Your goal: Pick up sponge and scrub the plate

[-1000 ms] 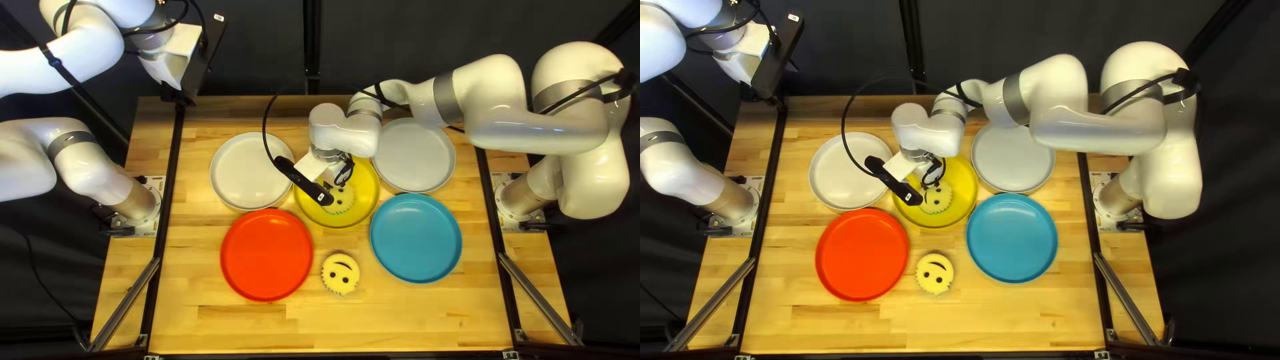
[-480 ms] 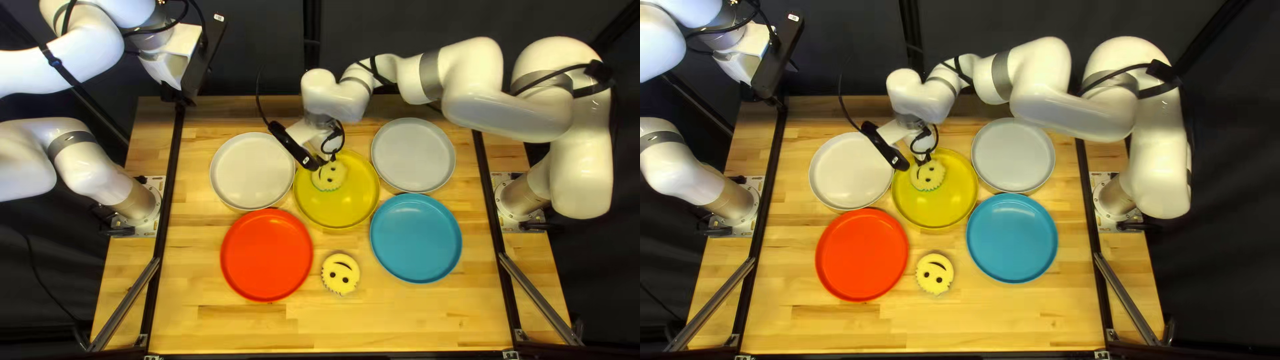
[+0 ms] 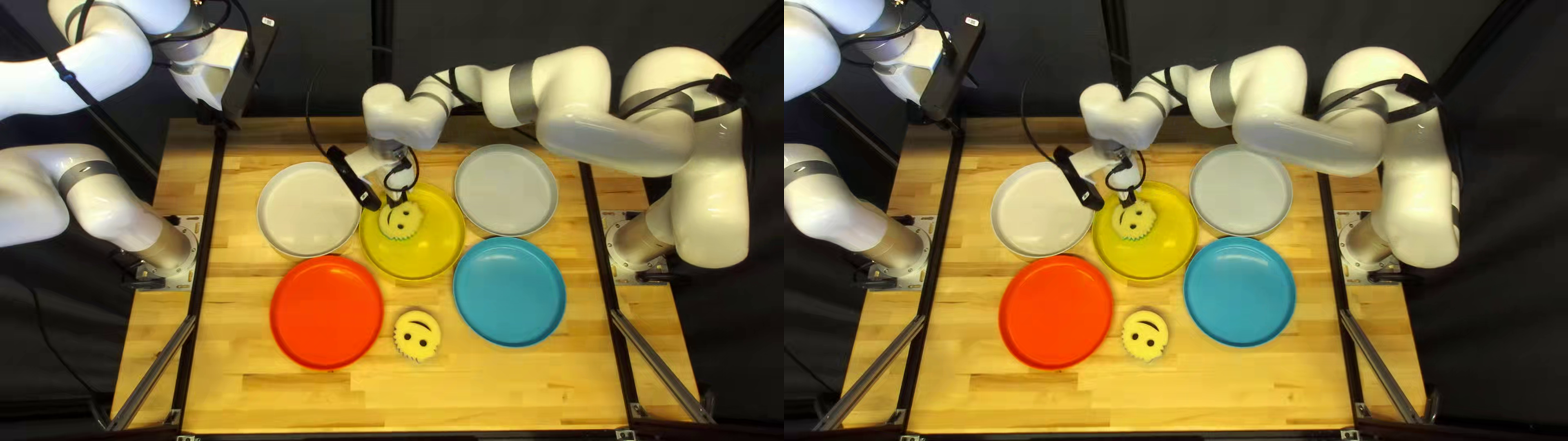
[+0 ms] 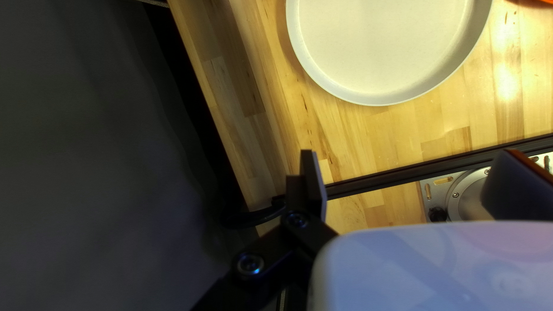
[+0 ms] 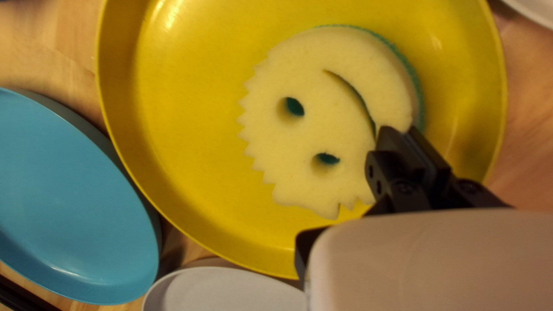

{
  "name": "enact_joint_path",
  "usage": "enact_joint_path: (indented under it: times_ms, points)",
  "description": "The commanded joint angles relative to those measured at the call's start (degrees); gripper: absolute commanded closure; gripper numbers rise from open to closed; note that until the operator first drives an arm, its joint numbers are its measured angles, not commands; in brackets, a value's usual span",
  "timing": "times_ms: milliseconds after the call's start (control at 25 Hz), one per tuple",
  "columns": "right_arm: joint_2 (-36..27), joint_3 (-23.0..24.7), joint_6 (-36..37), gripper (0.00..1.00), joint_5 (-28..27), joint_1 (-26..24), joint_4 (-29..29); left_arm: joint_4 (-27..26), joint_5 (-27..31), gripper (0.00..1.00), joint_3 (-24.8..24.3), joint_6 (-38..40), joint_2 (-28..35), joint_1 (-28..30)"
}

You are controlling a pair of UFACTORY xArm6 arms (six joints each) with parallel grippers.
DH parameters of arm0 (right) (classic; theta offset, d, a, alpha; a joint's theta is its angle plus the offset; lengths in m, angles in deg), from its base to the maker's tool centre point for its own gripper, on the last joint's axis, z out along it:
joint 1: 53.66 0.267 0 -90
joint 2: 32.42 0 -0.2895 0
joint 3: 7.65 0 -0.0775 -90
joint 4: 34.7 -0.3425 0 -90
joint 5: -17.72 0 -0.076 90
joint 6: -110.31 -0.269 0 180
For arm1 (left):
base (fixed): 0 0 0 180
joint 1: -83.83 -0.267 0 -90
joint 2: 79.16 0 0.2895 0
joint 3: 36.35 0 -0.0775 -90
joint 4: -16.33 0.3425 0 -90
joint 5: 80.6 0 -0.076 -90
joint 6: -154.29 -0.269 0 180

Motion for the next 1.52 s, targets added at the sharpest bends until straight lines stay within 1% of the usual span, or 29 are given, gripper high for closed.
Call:
enact_joint_path:
  times_ms: [40, 200, 360, 520, 600, 720, 800, 1040, 1160, 1240, 1400, 1520]
  points:
    - [0.12, 0.73, 1.00, 1.00, 1.97, -0.41, 0.24, 0.00, 0.00, 0.00, 0.00, 0.00, 0.00, 0.00]
    - [1.77, -1.44, 3.39, 1.00, 0.90, -3.15, -0.08, 0.00, 0.00, 0.00, 0.00, 0.00, 0.00, 0.00]
    - [3.76, -4.87, 5.84, 1.00, -1.96, -6.94, -0.44, 0.00, 0.00, 0.00, 0.00, 0.00, 0.00, 0.00]
    - [3.55, -5.06, 6.45, 1.00, -3.16, -8.53, -0.61, 0.00, 0.00, 0.00, 0.00, 0.00, 0.00, 0.00]
    - [2.80, -4.16, 6.46, 1.00, -3.17, -8.87, -0.58, 0.00, 0.00, 0.00, 0.00, 0.00, 0.00, 0.00]
    - [0.64, -1.18, 6.02, 1.00, -2.14, -8.67, -0.58, 0.00, 0.00, 0.00, 0.00, 0.00, 0.00, 0.00]
    - [-0.78, 1.18, 5.40, 1.00, -0.74, -7.55, -0.70, 0.00, 0.00, 0.00, 0.00, 0.00, 0.00, 0.00]
    - [-5.96, 9.44, 1.90, 1.00, 4.56, -1.97, -0.37, 0.00, 0.00, 0.00, 0.00, 0.00, 0.00, 0.00]
    - [-7.73, 12.24, 0.02, 1.00, 6.57, 0.55, 0.07, 0.00, 0.00, 0.00, 0.00, 0.00, 0.00, 0.00]
    - [-8.10, 13.13, -0.93, 1.00, 7.56, 1.84, 0.54, 0.00, 0.00, 0.00, 0.00, 0.00, 0.00, 0.00]
    - [-8.27, 13.91, -0.29, 1.00, 8.75, 1.33, 1.70, 0.00, 0.00, 0.00, 0.00, 0.00, 0.00, 0.00]
    - [-7.77, 13.83, 2.96, 1.00, 9.54, -1.81, 1.94, 0.00, 0.00, 0.00, 0.00, 0.00, 0.00, 0.00]
